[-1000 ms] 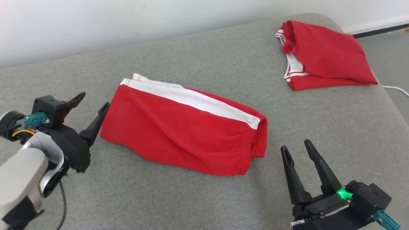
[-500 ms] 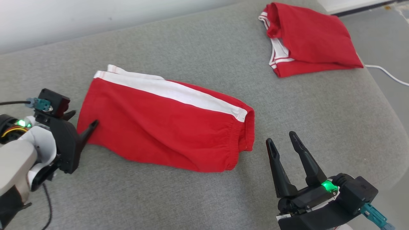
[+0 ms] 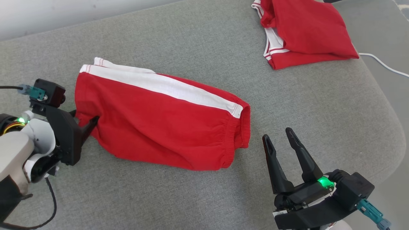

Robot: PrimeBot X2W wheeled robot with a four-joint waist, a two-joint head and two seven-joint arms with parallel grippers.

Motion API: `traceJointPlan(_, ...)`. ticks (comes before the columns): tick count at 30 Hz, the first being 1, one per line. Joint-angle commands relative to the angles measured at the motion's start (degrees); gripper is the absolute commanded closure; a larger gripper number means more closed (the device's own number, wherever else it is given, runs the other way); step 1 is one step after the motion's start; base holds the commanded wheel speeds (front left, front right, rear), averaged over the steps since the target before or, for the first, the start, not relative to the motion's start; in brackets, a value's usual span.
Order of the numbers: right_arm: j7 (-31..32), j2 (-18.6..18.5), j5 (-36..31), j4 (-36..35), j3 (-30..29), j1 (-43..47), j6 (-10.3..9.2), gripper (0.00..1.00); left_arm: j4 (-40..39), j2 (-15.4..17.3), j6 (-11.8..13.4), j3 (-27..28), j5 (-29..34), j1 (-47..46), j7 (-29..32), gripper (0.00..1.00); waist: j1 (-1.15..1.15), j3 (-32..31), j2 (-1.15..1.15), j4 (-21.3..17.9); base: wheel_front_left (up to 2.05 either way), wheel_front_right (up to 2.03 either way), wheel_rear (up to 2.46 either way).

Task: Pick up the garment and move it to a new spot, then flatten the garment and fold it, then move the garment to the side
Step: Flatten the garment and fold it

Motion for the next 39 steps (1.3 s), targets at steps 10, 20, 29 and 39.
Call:
traceJointPlan(10,-0.25,-2.09,0.49,1.27,-0.27,0.33,-0.14,0.00,-2.88,-1.30,0.05,-1.14,-1.38,1.09,-3.68,1.00,0.00,-3.64,0.00,5.37,0.00,0.00,0.00)
traceJointPlan(20,-0.25,-3.59,0.91,2.98,-2.24,2.60,-0.14,0.00,-7.36,-0.95,0.06,-1.43,-0.87,6.44,-9.62,1.00,0.00,-9.38,0.00,12.48,0.00,0.00,0.00)
traceJointPlan(29,-0.25,-3.20,0.32,3.46,-5.62,6.32,-0.14,0.00,-10.56,-0.92,0.09,-1.49,-0.65,15.73,-17.44,1.00,0.00,-12.22,0.00,17.39,0.00,0.00,0.00)
traceJointPlan(39,-0.25,-4.63,-0.04,4.40,-6.14,6.40,-0.14,0.00,-5.79,-5.62,2.31,-0.15,0.50,21.45,-26.62,0.00,0.00,-13.22,0.00,18.65,0.00,0.00,0.00)
